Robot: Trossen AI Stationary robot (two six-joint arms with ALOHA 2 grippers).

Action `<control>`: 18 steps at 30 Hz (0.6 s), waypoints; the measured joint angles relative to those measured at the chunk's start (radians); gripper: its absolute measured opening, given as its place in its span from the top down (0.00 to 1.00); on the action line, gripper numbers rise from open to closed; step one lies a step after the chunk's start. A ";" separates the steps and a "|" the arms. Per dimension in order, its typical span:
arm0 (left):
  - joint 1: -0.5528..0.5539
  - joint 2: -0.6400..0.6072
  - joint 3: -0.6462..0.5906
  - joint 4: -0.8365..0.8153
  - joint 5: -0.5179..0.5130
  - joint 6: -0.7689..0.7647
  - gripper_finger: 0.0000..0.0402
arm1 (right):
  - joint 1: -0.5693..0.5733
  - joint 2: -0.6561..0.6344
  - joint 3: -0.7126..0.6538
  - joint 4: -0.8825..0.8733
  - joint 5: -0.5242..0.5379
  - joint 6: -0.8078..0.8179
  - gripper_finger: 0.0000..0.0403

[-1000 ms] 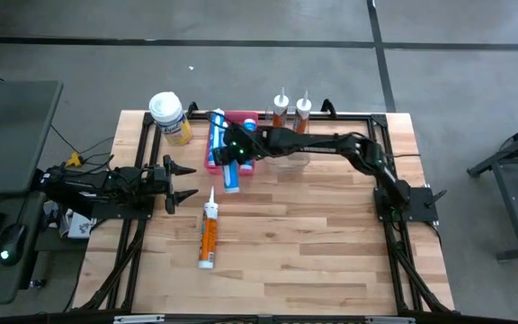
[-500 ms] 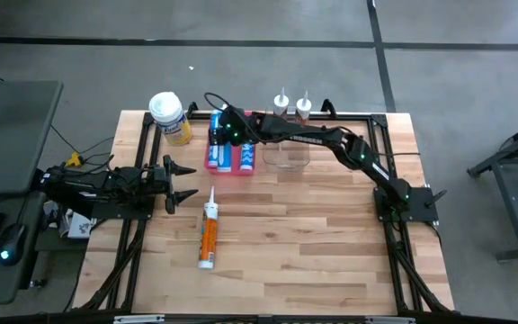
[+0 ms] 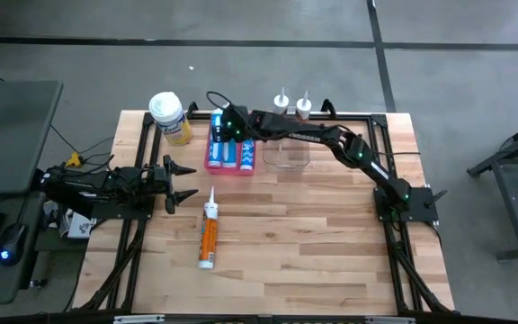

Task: Sort silicone sealant tubes
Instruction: Put the blue silicone sealant into the pink bin

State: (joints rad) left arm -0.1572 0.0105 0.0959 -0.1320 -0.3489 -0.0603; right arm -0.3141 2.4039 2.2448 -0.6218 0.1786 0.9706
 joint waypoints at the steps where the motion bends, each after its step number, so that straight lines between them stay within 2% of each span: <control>1: 0.000 0.000 0.000 0.000 0.000 0.000 0.21 | 0.000 0.001 0.000 -0.004 -0.003 -0.001 0.47; 17: 0.000 0.000 0.000 0.000 0.000 0.000 0.21 | 0.000 0.007 -0.001 -0.013 0.012 -0.024 0.47; 18: 0.000 0.000 0.000 0.000 0.000 0.000 0.21 | 0.000 0.007 -0.001 -0.013 0.010 -0.032 0.45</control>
State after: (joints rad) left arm -0.1572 0.0109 0.0959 -0.1322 -0.3489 -0.0603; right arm -0.3138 2.4107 2.2440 -0.6343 0.1890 0.9388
